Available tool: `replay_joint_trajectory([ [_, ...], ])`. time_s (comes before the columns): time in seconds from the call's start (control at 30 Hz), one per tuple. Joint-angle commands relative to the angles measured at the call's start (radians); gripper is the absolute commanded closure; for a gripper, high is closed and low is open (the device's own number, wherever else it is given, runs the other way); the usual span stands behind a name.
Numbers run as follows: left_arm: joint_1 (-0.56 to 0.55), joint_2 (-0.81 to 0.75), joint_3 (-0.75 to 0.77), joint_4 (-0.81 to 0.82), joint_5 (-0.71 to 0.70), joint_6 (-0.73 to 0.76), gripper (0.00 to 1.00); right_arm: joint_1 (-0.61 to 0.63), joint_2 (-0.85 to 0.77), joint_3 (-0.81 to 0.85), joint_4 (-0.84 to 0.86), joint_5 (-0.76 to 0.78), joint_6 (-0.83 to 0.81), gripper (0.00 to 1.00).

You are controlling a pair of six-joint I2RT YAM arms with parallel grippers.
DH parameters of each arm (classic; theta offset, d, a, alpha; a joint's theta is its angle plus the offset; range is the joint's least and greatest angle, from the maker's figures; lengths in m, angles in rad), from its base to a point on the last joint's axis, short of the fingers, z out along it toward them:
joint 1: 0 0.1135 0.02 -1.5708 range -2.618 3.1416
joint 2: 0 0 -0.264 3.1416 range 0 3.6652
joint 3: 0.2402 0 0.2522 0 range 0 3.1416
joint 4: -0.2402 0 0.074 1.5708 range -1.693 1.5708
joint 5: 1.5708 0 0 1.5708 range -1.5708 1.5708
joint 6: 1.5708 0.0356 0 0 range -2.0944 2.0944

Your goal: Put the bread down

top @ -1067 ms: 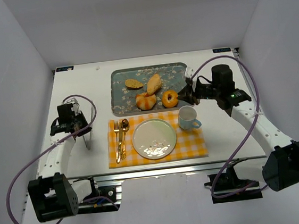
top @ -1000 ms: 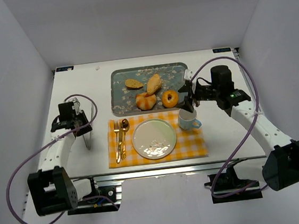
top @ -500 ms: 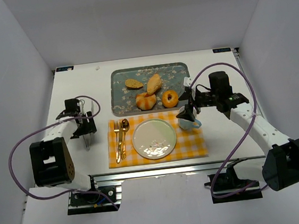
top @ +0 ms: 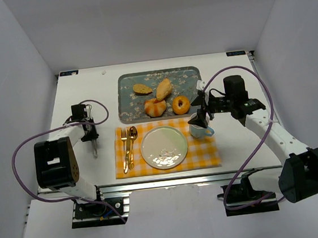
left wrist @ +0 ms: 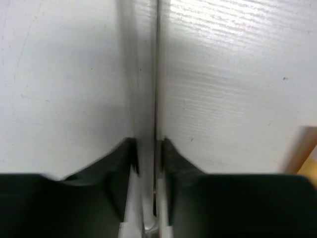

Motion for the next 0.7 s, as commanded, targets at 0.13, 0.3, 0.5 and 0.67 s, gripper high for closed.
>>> replay_joint_trajectory([
  [0.13, -0.001, -0.020, -0.034, 0.016, 0.041, -0.019, 0.92, -0.017, -0.010, 0.008, 0.017, -0.006, 0.006, 0.11],
  [0.3, -0.003, -0.141, 0.009, -0.009, 0.230, -0.051, 0.96, -0.023, -0.014, 0.007, 0.014, -0.008, 0.003, 0.11],
  [0.5, -0.047, -0.232, 0.129, -0.029, 0.511, -0.183, 0.79, -0.030, -0.021, 0.004, 0.020, -0.009, 0.014, 0.11],
  [0.67, -0.179, -0.183, 0.227, -0.050, 0.623, -0.223, 0.69, -0.041, -0.030, 0.002, 0.029, -0.008, 0.023, 0.11],
])
